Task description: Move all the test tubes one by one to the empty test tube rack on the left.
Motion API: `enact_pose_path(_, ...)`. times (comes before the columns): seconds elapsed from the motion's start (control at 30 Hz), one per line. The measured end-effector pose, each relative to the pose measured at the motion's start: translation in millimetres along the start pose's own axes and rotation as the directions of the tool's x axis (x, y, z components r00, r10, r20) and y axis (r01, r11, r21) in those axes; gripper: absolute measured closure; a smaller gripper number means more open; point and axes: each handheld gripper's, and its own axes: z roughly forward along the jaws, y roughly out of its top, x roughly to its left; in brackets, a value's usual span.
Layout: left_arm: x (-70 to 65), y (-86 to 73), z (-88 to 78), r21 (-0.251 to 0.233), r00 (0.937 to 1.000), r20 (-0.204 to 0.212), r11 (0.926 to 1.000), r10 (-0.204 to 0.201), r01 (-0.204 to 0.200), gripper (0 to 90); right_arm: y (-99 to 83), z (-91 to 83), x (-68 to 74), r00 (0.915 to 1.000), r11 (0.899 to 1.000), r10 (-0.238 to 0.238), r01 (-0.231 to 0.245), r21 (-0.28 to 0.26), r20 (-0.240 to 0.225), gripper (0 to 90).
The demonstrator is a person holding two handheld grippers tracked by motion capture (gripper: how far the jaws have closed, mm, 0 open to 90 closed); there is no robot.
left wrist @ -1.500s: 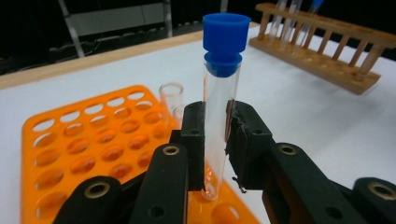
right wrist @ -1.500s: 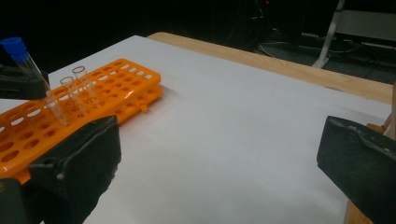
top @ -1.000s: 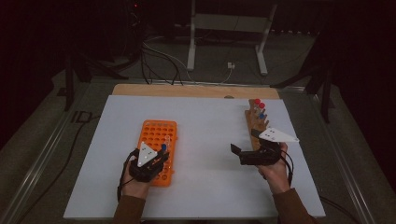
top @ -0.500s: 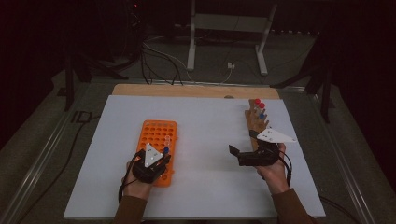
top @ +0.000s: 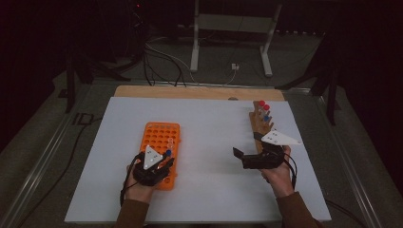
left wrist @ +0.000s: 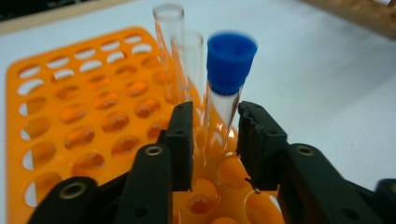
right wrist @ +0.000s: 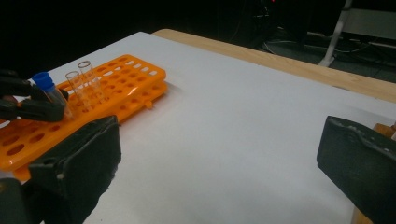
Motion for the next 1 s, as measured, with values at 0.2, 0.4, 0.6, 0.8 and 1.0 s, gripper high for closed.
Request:
enact_pose_path(0.2, 4.1, 5.0, -12.3, -0.089, 0.9996, 0.025, 0.9959, -0.012, 0.014, 56.4, 1.1, -0.9, -1.8, 1.0, 1.0, 0.005, -0.005, -0.003, 0.007, 0.2)
enact_pose_path(0.4, 10.6, 6.6, -20.2, -0.147, 0.9985, 0.043, 0.9884, -0.034, 0.04, 47.2, 8.3, -6.1, -8.1, 0.9995, 1.0, 0.008, -0.007, -0.021, 0.029, 0.2)
enact_pose_path(0.6, 18.8, 7.4, -26.0, -0.191, 0.9952, 0.042, 0.9771, -0.088, 0.095, 37.6, 16.3, -13.0, -27.5, 0.9961, 0.999, 0.019, -0.016, -0.03, 0.086, 1.7)
enact_pose_path(0.8, 25.9, 7.7, -26.8, -0.196, 0.9881, 0.022, 0.9686, -0.152, 0.154, 21.3, 19.8, -13.9, -57.4, 0.9855, 0.999, 0.05, -0.046, -0.027, 0.162, 7.5)
enact_pose_path(1.0, 25.2, 8.9, -25.1, -0.19, 0.9878, 0.002, 0.9697, -0.156, 0.153, 14.1, 17.2, -3.5, -80.7, 0.9639, 0.999, 0.045, -0.046, 0.0, 0.263, 19.5)
